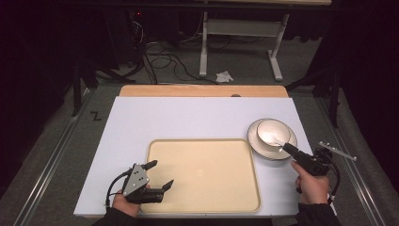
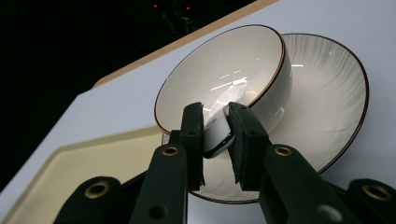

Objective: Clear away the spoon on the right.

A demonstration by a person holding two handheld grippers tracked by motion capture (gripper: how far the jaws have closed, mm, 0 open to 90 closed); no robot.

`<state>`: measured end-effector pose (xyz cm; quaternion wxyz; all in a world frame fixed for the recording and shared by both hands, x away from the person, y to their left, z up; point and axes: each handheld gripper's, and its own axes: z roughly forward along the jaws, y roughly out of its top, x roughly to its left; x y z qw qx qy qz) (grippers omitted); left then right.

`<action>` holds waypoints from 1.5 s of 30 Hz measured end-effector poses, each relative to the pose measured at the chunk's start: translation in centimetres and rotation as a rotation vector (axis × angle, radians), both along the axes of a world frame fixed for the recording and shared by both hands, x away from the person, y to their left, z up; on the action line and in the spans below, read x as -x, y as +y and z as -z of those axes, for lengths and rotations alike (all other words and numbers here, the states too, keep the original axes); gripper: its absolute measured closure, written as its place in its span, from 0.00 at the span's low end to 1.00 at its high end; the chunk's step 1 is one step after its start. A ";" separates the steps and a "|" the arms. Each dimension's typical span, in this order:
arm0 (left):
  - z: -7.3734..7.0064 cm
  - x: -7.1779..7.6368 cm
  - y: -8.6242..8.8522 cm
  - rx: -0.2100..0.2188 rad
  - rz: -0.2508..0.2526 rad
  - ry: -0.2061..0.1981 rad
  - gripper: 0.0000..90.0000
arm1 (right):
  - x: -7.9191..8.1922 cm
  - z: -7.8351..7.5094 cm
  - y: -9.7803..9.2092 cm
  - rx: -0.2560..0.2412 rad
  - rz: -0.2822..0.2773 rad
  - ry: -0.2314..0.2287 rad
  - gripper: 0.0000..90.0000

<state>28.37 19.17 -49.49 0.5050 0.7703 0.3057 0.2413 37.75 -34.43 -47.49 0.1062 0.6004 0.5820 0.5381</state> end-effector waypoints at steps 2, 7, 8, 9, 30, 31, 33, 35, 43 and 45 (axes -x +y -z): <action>0.0 0.0 0.0 0.000 0.000 0.001 0.18 | -0.1 0.2 -0.3 -0.033 0.003 0.009 0.87; 0.0 0.0 0.0 0.000 0.000 0.000 0.18 | -0.1 0.2 -0.5 -0.054 -0.002 0.010 0.86; 0.0 0.0 0.0 0.000 0.000 0.000 0.18 | -0.1 0.2 -0.5 -0.054 -0.003 0.012 0.87; 0.0 0.0 0.0 0.000 0.000 0.000 0.18 | -0.1 0.2 -0.4 -0.053 -0.005 0.012 0.87; 0.0 0.0 0.0 0.000 -0.001 -0.001 0.18 | 1.2 -1.5 0.6 0.119 -0.023 -0.140 0.97; 0.0 0.0 0.0 0.000 -0.001 -0.001 0.18 | 1.2 -1.5 0.6 0.119 -0.023 -0.140 0.97; 0.0 0.0 0.0 -0.001 -0.001 -0.003 0.18 | 1.5 -1.7 0.8 0.145 -0.025 -0.170 0.97; -0.1 0.0 0.0 -0.002 0.000 -0.004 0.18 | 2.0 -2.1 1.1 0.177 -0.029 -0.221 0.97; -0.1 0.0 0.1 0.000 0.000 -0.006 0.18 | 3.4 -2.9 1.7 0.212 -0.045 -0.334 0.97; -0.1 0.1 0.1 0.001 -0.001 -0.007 0.18 | 3.9 -3.2 2.1 0.221 -0.068 -0.371 0.97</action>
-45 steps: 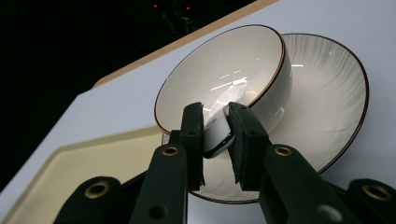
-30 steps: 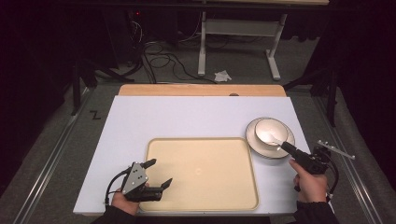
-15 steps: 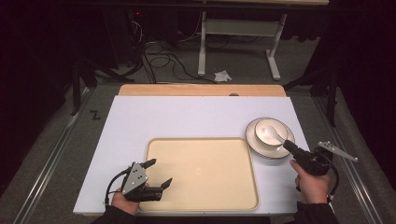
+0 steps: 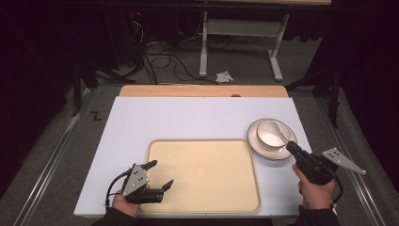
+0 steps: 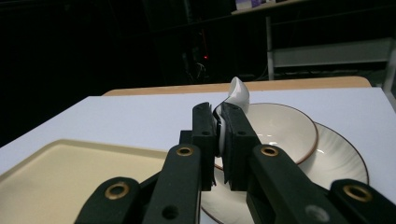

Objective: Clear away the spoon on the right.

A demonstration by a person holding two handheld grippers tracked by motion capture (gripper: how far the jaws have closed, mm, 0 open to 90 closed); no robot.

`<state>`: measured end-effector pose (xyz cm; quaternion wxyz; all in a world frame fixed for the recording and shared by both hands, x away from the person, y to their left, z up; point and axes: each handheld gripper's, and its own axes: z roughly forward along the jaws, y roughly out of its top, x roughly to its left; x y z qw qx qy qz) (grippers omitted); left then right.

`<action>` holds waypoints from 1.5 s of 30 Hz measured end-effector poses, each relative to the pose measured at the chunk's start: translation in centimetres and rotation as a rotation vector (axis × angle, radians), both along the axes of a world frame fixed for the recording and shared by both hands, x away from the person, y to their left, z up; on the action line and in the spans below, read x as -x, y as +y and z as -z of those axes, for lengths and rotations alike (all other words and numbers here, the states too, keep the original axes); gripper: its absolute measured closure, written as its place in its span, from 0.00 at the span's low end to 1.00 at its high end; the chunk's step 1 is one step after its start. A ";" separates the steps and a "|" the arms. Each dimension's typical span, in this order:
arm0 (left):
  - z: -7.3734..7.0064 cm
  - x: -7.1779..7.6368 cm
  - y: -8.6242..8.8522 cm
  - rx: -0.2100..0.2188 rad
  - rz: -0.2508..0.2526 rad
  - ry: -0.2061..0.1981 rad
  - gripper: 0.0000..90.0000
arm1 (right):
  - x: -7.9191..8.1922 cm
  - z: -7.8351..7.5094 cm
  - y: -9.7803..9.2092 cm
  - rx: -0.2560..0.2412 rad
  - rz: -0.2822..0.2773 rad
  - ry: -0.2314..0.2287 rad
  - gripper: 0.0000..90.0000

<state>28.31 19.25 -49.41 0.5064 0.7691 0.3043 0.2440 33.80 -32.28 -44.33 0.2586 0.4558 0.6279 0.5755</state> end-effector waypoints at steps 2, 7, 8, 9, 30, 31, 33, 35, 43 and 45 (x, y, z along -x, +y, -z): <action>0.0 0.0 0.0 0.000 0.000 0.000 0.18 | 0.2 0.0 0.3 0.004 -0.009 -0.009 0.97; 0.0 0.0 0.0 -0.001 -0.001 -0.002 0.18 | 1.1 0.0 1.6 0.032 -0.061 -0.039 0.97; 0.0 0.0 0.0 0.001 -0.001 -0.002 0.18 | 1.3 0.2 2.2 0.039 -0.082 -0.037 0.97; 0.0 0.0 0.0 0.002 -0.001 -0.002 0.18 | 1.4 0.3 2.4 0.043 -0.091 -0.038 0.97; -0.1 0.1 0.0 0.001 0.005 -0.009 0.18 | 2.3 1.7 7.1 0.092 -0.230 -0.018 0.97; -0.1 0.1 0.0 0.001 0.006 -0.010 0.18 | 2.2 1.9 7.4 0.091 -0.240 -0.013 0.97; -0.1 0.0 0.0 0.001 0.007 -0.011 0.18 | 2.2 2.0 7.7 0.092 -0.249 -0.009 0.97; -0.1 0.0 0.0 0.001 0.008 -0.011 0.18 | 2.1 2.2 7.9 0.093 -0.260 -0.007 0.97; -0.2 0.1 0.0 0.001 0.009 -0.014 0.18 | 2.0 3.2 9.9 0.111 -0.327 0.017 0.97; -0.2 0.1 0.0 0.002 0.010 -0.013 0.18 | 1.9 3.5 10.5 0.113 -0.346 0.033 0.97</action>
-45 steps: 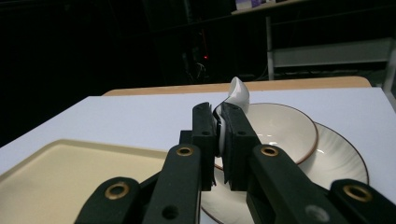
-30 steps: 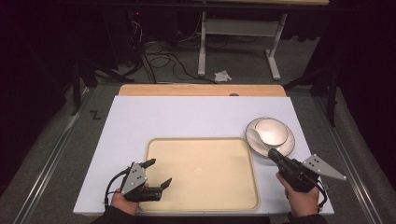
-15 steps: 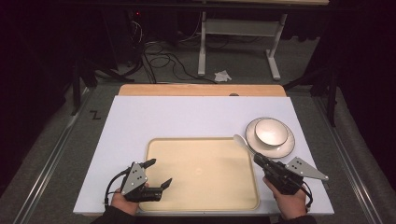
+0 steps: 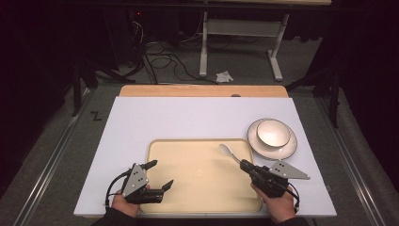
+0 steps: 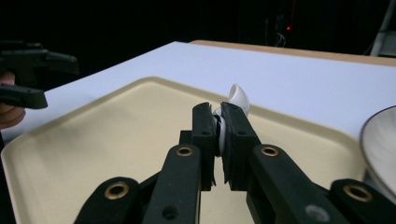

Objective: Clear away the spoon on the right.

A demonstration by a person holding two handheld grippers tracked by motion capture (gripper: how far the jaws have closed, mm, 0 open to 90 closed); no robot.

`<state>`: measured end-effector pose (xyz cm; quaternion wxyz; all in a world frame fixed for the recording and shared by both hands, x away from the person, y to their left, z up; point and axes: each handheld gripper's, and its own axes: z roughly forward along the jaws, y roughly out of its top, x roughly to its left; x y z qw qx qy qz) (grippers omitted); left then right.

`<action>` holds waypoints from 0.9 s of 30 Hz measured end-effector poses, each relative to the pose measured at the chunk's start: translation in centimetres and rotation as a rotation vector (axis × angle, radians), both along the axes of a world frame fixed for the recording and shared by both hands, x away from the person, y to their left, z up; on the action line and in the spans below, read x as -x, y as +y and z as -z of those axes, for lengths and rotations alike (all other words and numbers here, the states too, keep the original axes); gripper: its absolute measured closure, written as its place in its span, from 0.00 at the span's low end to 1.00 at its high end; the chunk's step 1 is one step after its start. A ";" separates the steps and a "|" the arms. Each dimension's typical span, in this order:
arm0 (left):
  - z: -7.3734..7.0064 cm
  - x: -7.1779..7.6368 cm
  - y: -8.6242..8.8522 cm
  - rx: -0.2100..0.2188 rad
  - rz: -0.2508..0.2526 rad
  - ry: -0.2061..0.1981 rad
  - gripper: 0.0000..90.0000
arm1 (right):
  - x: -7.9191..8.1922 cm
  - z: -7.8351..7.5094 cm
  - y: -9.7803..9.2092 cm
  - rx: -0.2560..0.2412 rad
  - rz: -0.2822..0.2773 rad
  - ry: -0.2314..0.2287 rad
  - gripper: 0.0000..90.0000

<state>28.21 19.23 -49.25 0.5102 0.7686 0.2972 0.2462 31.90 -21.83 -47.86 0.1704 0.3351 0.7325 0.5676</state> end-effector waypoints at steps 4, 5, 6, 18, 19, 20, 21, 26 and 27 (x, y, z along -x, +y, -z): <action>0.0 0.0 0.0 0.000 -0.001 -0.003 0.18 | 0.0 0.4 0.9 0.029 -0.025 0.006 0.97; 0.0 0.0 0.0 0.000 0.000 -0.002 0.18 | 0.1 0.6 1.2 0.041 -0.036 0.007 0.97; 0.0 0.0 0.0 0.001 0.000 -0.001 0.18 | 0.1 0.6 1.3 0.043 -0.040 0.011 0.97; 0.0 0.0 0.0 0.001 0.000 0.002 0.18 | -0.1 1.4 0.9 0.065 -0.031 0.045 0.97; 0.0 0.0 0.0 0.000 0.000 0.002 0.18 | -0.1 1.5 0.9 0.070 -0.032 0.055 0.96; 0.0 0.0 0.0 0.001 0.000 0.001 0.18 | -0.2 1.7 0.8 0.074 -0.038 0.074 0.96; 0.0 0.0 0.0 0.001 0.000 0.001 0.18 | -0.2 1.7 0.8 0.074 -0.038 0.074 0.96; 0.0 0.0 0.1 0.003 -0.003 0.003 0.18 | -0.1 1.8 0.7 0.083 -0.039 0.085 0.96; 0.0 0.0 0.1 0.003 -0.002 0.003 0.18 | -0.1 1.9 0.7 0.084 -0.039 0.085 0.96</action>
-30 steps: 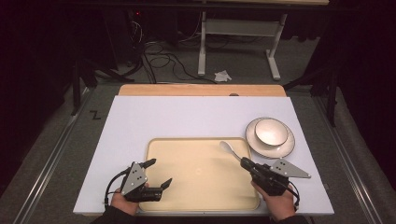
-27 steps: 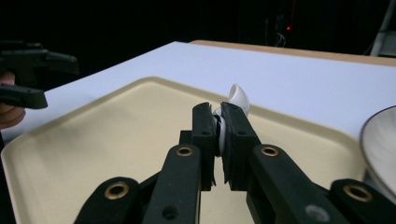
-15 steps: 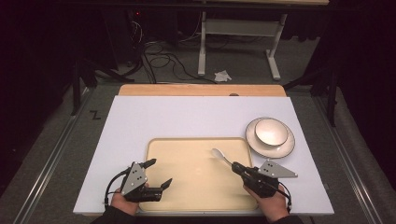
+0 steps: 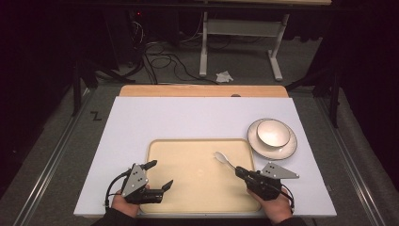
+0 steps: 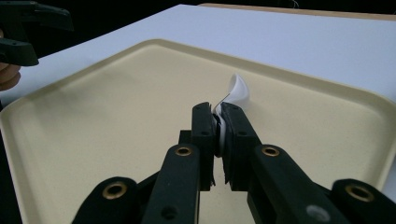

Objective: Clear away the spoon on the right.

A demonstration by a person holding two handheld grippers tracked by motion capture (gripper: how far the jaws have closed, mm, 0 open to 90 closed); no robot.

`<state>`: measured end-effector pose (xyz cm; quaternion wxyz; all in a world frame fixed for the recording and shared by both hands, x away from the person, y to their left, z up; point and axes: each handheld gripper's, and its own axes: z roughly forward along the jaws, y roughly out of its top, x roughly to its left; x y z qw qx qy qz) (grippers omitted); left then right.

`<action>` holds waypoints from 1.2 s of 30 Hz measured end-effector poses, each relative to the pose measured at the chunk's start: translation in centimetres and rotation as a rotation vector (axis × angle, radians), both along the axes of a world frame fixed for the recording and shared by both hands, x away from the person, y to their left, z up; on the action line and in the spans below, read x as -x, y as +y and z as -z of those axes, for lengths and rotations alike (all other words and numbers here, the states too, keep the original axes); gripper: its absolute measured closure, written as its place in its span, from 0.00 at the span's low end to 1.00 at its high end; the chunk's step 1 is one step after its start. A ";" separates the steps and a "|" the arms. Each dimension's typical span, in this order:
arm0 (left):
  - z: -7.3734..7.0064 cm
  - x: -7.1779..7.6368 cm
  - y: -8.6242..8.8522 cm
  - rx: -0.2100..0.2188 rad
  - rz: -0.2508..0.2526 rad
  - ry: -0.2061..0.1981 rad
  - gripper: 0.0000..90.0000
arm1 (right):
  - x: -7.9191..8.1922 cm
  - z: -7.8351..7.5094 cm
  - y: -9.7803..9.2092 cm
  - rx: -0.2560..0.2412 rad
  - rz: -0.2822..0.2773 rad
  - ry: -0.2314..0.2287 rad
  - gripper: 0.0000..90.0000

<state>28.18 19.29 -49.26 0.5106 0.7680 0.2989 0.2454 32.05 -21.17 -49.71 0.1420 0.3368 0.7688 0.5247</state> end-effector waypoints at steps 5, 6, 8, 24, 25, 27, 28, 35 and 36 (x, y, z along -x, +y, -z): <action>0.0 0.0 0.0 0.001 0.000 0.000 0.18 | -0.2 -0.1 -0.5 -0.024 0.003 0.031 0.75; 0.0 0.0 0.0 0.001 0.000 0.000 0.18 | -0.2 -0.1 -0.5 -0.024 0.003 0.031 0.75; 0.0 0.0 0.0 -0.001 0.002 0.002 0.18 | -0.3 -0.2 -0.8 -0.036 0.020 0.030 0.72; 0.0 0.0 0.0 -0.002 -0.005 0.003 0.18 | -1.6 -1.6 0.3 0.030 0.061 0.021 0.76; 0.0 0.0 0.0 0.001 -0.004 0.002 0.18 | -2.4 -2.1 1.3 0.071 0.066 0.032 0.92; 0.0 0.1 0.0 0.006 -0.001 0.001 0.18 | -3.3 -2.4 2.3 0.137 0.059 0.046 1.00; 0.0 0.1 0.1 0.006 0.001 0.001 0.18 | -3.9 -2.4 3.0 0.163 0.059 0.067 1.00; -0.1 0.0 0.1 0.009 0.001 -0.001 0.18 | -6.7 -1.3 7.3 0.328 0.038 0.154 1.00; -0.1 0.0 0.1 0.008 0.003 -0.001 0.18 | -7.0 -1.1 7.6 0.345 0.036 0.161 1.00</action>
